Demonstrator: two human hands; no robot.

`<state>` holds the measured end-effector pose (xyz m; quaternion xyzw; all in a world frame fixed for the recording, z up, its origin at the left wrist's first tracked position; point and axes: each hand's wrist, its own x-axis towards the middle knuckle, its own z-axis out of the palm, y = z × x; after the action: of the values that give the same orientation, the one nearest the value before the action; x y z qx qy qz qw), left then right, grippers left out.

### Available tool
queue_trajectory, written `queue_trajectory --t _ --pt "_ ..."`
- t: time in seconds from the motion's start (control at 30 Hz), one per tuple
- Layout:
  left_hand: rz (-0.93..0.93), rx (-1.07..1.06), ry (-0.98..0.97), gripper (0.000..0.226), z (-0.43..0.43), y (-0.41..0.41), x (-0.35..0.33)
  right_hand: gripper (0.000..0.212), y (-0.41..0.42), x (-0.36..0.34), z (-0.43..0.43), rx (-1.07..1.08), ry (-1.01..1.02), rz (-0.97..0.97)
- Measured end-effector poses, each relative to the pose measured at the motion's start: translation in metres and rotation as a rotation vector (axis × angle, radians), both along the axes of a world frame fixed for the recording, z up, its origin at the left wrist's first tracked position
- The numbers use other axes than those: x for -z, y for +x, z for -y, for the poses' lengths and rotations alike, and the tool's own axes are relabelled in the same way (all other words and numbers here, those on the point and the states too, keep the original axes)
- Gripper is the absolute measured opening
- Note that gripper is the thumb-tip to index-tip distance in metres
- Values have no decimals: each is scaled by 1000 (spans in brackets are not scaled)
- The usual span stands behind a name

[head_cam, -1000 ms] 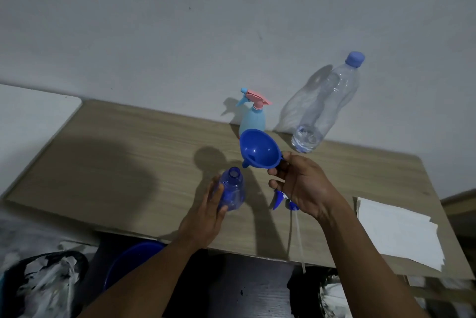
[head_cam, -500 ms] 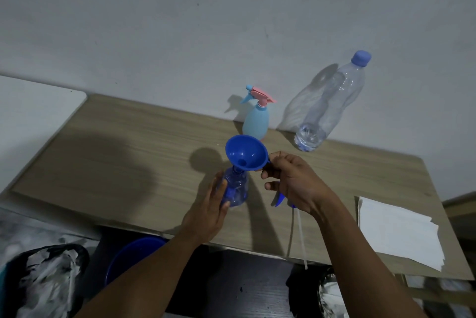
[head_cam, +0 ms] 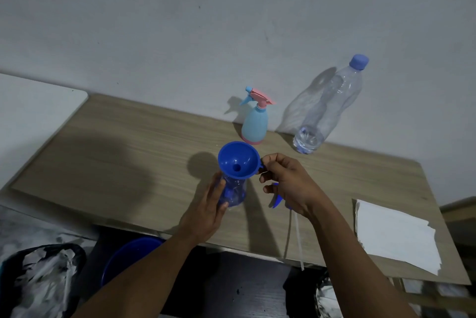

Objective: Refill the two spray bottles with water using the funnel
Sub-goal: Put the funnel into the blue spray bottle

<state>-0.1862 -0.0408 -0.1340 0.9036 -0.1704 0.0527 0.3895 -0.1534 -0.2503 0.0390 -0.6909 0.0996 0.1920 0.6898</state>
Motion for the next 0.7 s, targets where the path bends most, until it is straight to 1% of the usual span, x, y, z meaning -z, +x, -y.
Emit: queue_trajectory --t 0.07,0.17,0.27,0.43,0.5,0.57,0.6,0.7 --pt "-14 -3 -4 78 0 0 2 15 -1 1 3 64 40 -8" --pt "10 -1 24 73 0 0 8 24 -3 7 17 205 56 -9" --pt "-17 -11 7 76 -3 -6 10 20 -5 18 39 310 41 -4" --pt "-16 -196 -11 75 7 -49 13 22 -8 35 90 402 1 -23" --pt "21 -235 45 71 22 -73 8 21 -8 39 110 432 -27 -31" --pt "90 -207 119 68 48 -86 -9 16 -5 37 130 458 -49 -17" --pt "113 -169 106 66 64 -86 -20 14 -1 34 139 467 -56 2" --pt "137 -65 -44 63 122 -52 -68 13 19 17 165 484 -94 81"
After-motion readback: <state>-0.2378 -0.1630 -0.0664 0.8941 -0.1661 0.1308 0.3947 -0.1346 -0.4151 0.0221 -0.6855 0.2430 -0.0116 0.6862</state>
